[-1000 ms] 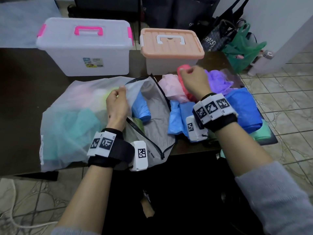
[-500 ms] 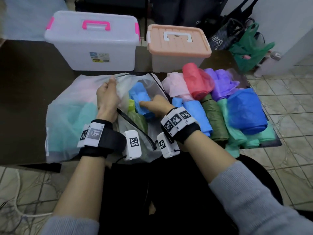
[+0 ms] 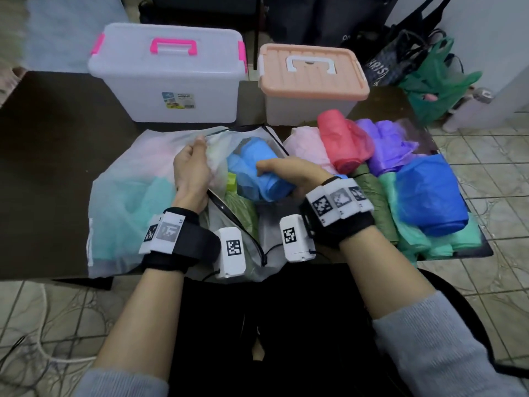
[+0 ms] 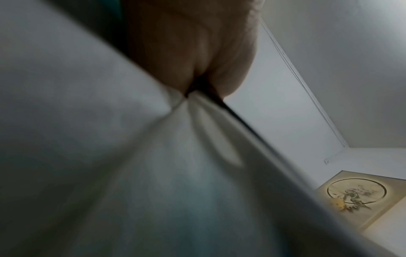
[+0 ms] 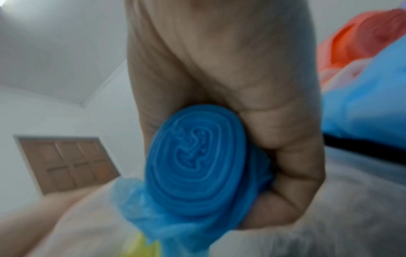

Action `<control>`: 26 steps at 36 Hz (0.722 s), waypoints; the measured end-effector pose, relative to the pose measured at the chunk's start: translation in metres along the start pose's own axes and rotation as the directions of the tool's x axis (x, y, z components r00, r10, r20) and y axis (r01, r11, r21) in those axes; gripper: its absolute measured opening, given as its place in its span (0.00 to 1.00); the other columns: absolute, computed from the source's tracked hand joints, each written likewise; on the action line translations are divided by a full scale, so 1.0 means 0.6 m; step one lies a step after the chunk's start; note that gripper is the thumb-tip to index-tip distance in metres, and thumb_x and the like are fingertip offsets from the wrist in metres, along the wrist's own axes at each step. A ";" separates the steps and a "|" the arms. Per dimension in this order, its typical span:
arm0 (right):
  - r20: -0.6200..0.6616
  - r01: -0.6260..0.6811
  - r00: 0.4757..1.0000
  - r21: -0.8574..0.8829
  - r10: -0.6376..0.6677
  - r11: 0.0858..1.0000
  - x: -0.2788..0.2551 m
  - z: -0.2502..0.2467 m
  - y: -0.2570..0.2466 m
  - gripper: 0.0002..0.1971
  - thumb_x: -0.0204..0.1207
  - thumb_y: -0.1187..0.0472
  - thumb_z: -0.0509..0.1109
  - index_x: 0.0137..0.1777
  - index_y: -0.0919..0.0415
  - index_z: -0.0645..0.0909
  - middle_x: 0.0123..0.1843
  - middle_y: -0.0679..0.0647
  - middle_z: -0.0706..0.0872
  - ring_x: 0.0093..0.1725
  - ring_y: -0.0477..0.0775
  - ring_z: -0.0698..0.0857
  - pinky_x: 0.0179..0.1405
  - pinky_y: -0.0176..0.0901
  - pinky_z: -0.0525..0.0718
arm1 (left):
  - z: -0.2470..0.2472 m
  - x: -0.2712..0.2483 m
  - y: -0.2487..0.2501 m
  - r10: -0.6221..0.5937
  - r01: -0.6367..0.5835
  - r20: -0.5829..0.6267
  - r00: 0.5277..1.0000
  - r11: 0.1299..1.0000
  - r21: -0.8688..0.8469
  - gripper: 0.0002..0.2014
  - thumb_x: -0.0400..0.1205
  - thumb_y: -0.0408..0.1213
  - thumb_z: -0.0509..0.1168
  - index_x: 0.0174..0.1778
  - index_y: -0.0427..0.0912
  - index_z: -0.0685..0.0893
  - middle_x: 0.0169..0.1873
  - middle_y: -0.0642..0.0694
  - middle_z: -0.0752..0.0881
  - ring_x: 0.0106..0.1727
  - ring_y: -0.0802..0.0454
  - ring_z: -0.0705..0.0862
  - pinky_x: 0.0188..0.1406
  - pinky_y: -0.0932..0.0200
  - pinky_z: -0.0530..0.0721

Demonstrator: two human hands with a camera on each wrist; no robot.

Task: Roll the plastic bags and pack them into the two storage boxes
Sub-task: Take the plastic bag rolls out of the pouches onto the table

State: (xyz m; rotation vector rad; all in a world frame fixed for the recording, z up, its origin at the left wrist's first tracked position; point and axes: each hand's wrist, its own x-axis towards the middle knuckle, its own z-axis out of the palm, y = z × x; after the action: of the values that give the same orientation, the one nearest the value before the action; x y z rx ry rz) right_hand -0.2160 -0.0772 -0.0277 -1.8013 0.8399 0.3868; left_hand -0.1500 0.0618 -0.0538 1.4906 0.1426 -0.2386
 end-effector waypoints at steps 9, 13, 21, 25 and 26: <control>0.270 -0.042 0.962 0.305 -0.043 0.952 -0.057 -0.124 0.069 0.08 0.76 0.65 0.60 0.50 0.67 0.78 0.33 0.58 0.88 0.30 0.52 0.86 0.32 0.39 0.86 | 0.000 -0.001 0.001 0.024 -0.023 -0.016 1.000 0.998 0.064 0.17 0.87 0.44 0.56 0.32 0.46 0.67 0.25 0.47 0.65 0.22 0.55 0.65 0.20 0.62 0.65; 0.192 -0.017 0.976 0.540 -0.104 0.842 -0.081 -0.159 0.102 0.14 0.62 0.64 0.64 0.47 0.67 0.80 0.34 0.58 0.89 0.31 0.53 0.88 0.30 0.39 0.87 | 0.001 -0.003 0.004 0.022 -0.020 -0.019 1.000 0.996 0.085 0.16 0.87 0.44 0.56 0.32 0.46 0.68 0.25 0.48 0.65 0.20 0.55 0.66 0.18 0.64 0.66; -0.163 0.178 0.983 0.727 -0.085 0.663 -0.109 -0.189 0.128 0.18 0.78 0.65 0.54 0.44 0.67 0.87 0.35 0.56 0.89 0.33 0.51 0.89 0.29 0.39 0.86 | 0.004 -0.007 0.006 0.029 -0.027 -0.027 0.999 0.996 0.080 0.17 0.87 0.44 0.55 0.32 0.46 0.68 0.24 0.47 0.66 0.21 0.55 0.66 0.21 0.62 0.68; -0.567 0.071 0.824 0.145 0.024 0.987 -0.090 -0.203 0.151 0.20 0.68 0.59 0.71 0.58 0.68 0.79 0.48 0.59 0.85 0.46 0.58 0.84 0.42 0.47 0.81 | 0.004 -0.007 0.003 0.029 -0.026 -0.031 0.999 0.996 0.089 0.17 0.87 0.44 0.55 0.31 0.46 0.69 0.23 0.48 0.67 0.20 0.55 0.68 0.20 0.62 0.68; -0.625 -0.008 0.780 0.007 0.011 1.000 -0.088 -0.202 0.156 0.22 0.68 0.57 0.73 0.60 0.68 0.78 0.54 0.61 0.84 0.52 0.60 0.83 0.49 0.50 0.80 | 0.004 -0.008 0.002 0.034 -0.031 -0.032 0.999 0.995 0.095 0.18 0.87 0.45 0.55 0.31 0.46 0.68 0.23 0.48 0.67 0.19 0.56 0.68 0.19 0.63 0.68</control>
State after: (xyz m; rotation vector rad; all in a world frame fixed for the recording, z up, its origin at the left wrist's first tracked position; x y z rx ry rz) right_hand -0.3343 -0.1868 -0.0127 -1.9445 1.3041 -0.2426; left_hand -0.1542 0.0599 -0.0512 1.5901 0.1356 -0.1960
